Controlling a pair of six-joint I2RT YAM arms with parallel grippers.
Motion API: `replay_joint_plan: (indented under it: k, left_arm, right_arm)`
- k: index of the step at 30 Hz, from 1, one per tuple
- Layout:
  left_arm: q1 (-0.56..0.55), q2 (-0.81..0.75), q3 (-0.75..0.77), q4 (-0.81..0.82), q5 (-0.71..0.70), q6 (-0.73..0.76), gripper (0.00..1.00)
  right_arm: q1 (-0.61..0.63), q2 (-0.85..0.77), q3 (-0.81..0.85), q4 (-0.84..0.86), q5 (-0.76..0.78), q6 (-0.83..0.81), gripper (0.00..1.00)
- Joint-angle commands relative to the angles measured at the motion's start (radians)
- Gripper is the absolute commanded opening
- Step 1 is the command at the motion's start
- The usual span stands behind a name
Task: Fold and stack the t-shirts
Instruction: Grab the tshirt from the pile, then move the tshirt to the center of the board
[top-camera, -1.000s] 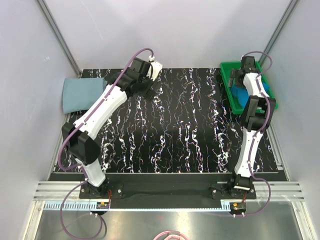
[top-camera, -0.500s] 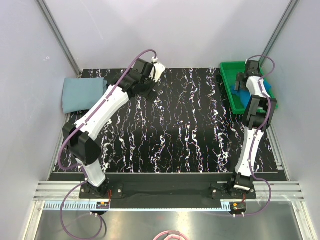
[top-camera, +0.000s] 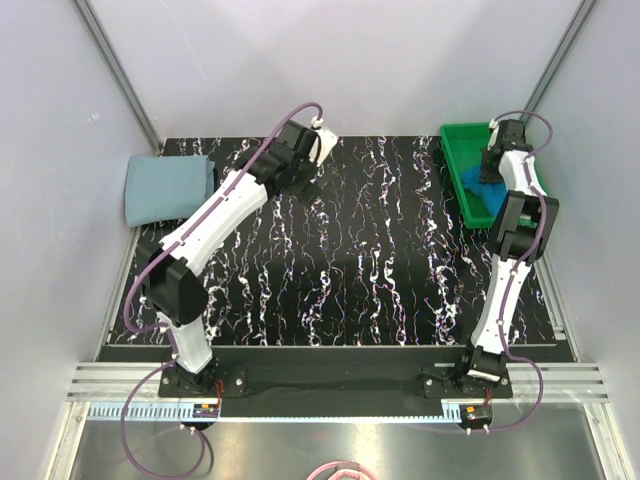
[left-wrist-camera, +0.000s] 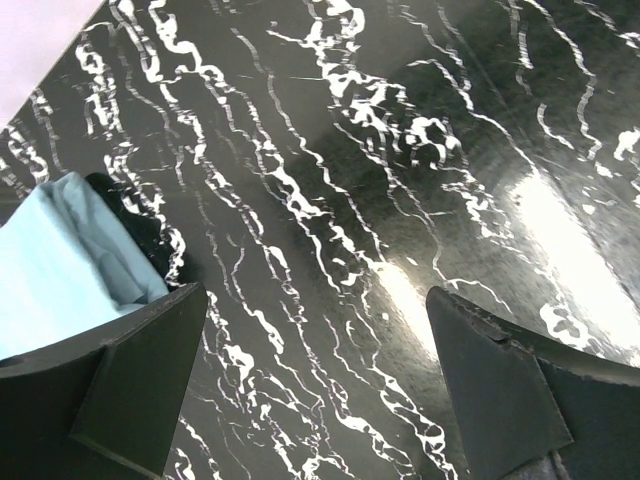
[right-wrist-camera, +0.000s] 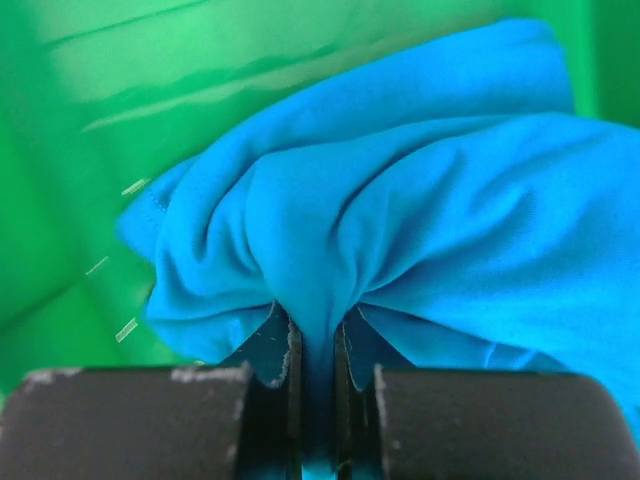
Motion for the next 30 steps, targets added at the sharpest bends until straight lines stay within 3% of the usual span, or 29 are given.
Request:
replay_joint_plan:
  k: [1, 6, 11, 16, 21, 24, 25, 26, 30]
  left_arm:
    - [0.024, -0.015, 0.039, 0.066, -0.085, -0.015, 0.99]
    - [0.095, -0.001, 0.044, 0.119, -0.172, -0.014, 0.99]
    - [0.264, 0.038, 0.084, 0.119, -0.169, -0.064, 0.99]
    - [0.359, 0.043, 0.085, 0.119, -0.143, -0.078, 0.99]
    - [0.367, 0.034, 0.079, 0.123, -0.141, -0.075, 0.99]
    - [0.367, 0.038, 0.084, 0.120, -0.132, -0.083, 0.99]
    - [0.367, 0.038, 0.085, 0.116, -0.126, -0.083, 0.99]
    - [0.365, 0.038, 0.085, 0.114, -0.122, -0.083, 0.99]
    - [0.365, 0.029, 0.071, 0.106, -0.106, -0.083, 0.99]
  right_arm:
    - [0.017, -0.228, 0.022, -0.092, -0.181, 0.052, 0.00]
    - [0.109, -0.375, 0.031, -0.184, -0.358, 0.031, 0.00]
    - [0.296, -0.521, 0.007, -0.187, -0.503, 0.012, 0.00]
    - [0.413, -0.534, 0.092, -0.209, -0.666, 0.090, 0.00]
    - [0.455, -0.527, 0.166, -0.219, -0.761, 0.144, 0.00]
    - [0.447, -0.550, 0.059, -0.209, -0.647, 0.135, 0.32]
    - [0.432, -0.560, 0.022, -0.207, -0.622, 0.130, 0.51]
    - [0.425, -0.564, -0.043, -0.199, -0.596, 0.127, 0.80]
    - [0.421, -0.577, -0.142, -0.198, -0.613, 0.098, 0.92]
